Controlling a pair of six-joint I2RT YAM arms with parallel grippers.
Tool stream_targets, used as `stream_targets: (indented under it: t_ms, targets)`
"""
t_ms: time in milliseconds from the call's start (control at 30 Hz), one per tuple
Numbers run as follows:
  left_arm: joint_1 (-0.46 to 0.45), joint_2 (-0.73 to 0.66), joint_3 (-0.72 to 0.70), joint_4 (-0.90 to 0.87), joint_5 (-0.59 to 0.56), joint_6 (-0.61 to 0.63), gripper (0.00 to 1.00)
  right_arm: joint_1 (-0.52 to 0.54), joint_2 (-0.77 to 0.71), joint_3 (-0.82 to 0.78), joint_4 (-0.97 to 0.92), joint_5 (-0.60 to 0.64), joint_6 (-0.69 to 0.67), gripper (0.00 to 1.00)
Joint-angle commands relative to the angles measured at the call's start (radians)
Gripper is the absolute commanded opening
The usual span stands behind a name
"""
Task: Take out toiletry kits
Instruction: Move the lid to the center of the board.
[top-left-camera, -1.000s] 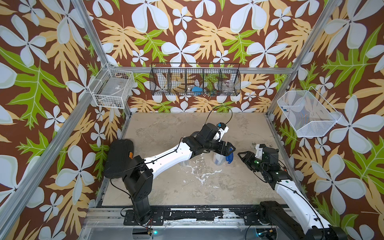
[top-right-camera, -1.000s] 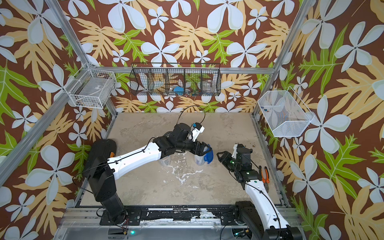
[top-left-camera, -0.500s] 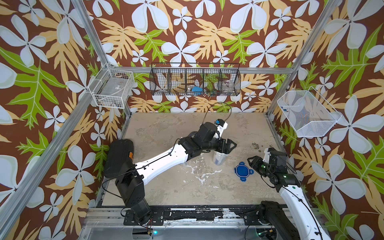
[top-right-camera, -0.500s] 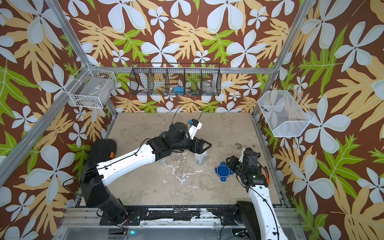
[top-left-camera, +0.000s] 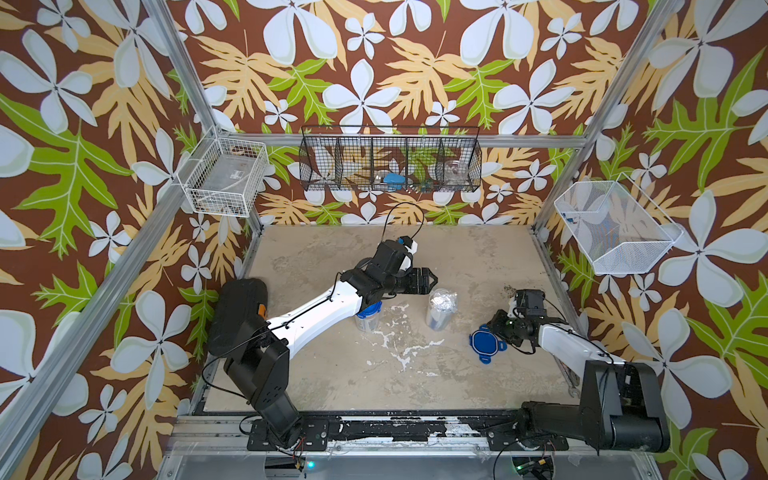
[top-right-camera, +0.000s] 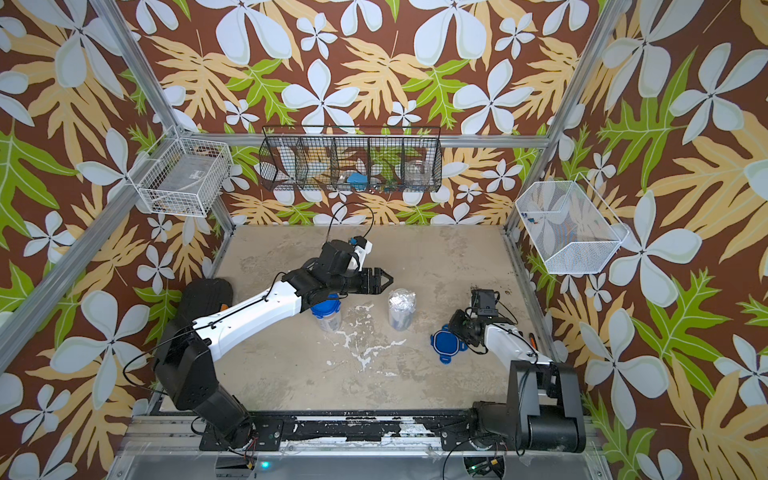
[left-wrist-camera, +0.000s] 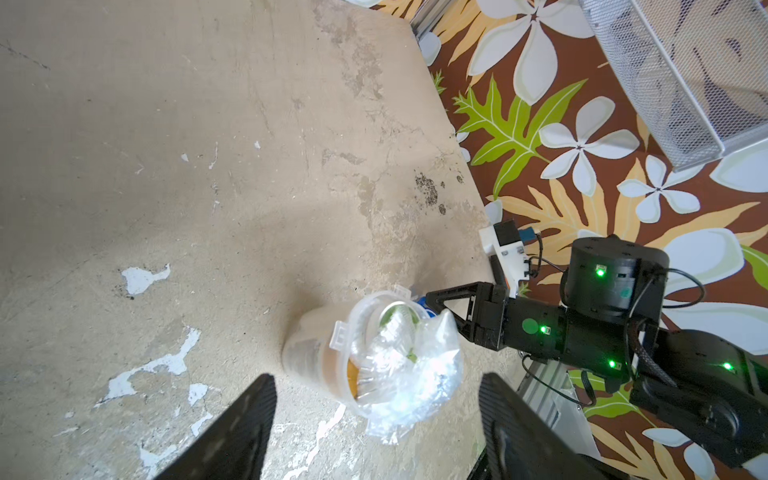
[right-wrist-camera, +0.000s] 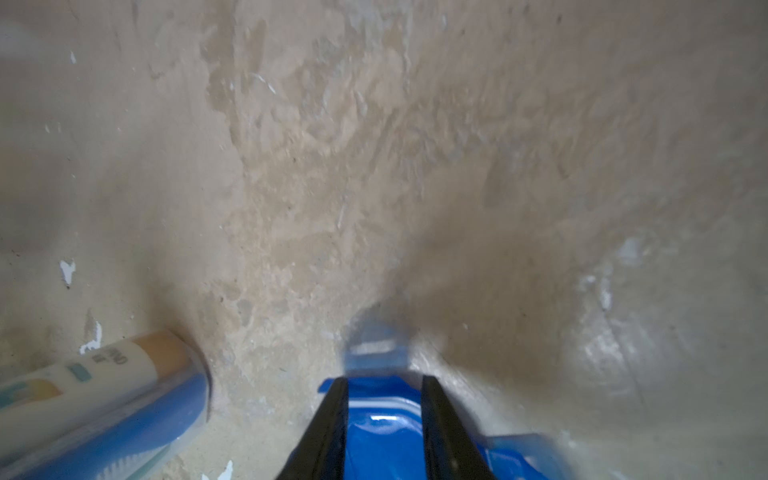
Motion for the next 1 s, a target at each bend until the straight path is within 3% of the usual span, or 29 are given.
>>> stream_targets:
  t_ms: [0,267,333,500,667,800,867,967]
  targets:
    - [0.008,0.021,-0.011,0.043,0.03,-0.024,0.79,0.047,-0.023,-0.047,0.006,0.043,0.035,0.32]
    - [0.008,0.098,-0.022,0.08,0.05,-0.032,0.77,0.283,-0.182,-0.19,0.062,0.049,0.266,0.33]
    - [0.009,0.121,-0.017,0.081,0.047,-0.032,0.76,0.363,-0.184,-0.175,0.049,0.083,0.292,0.33]
    - [0.023,0.162,0.0,0.085,0.043,-0.039,0.75,0.442,-0.13,-0.177,0.046,0.081,0.309,0.33]
    - [0.029,0.186,0.008,0.091,0.049,-0.045,0.75,0.495,-0.162,-0.176,-0.015,0.091,0.294,0.31]
    - [0.029,0.201,0.009,0.091,0.056,-0.046,0.75,0.502,-0.314,-0.129,-0.163,0.188,0.26,0.34]
    - [0.029,0.203,0.004,0.091,0.055,-0.045,0.74,0.491,-0.364,-0.088,-0.214,0.264,0.227,0.41]
    - [0.03,0.206,-0.005,0.096,0.054,-0.047,0.75,0.412,-0.331,-0.055,-0.149,0.209,0.157,0.43]
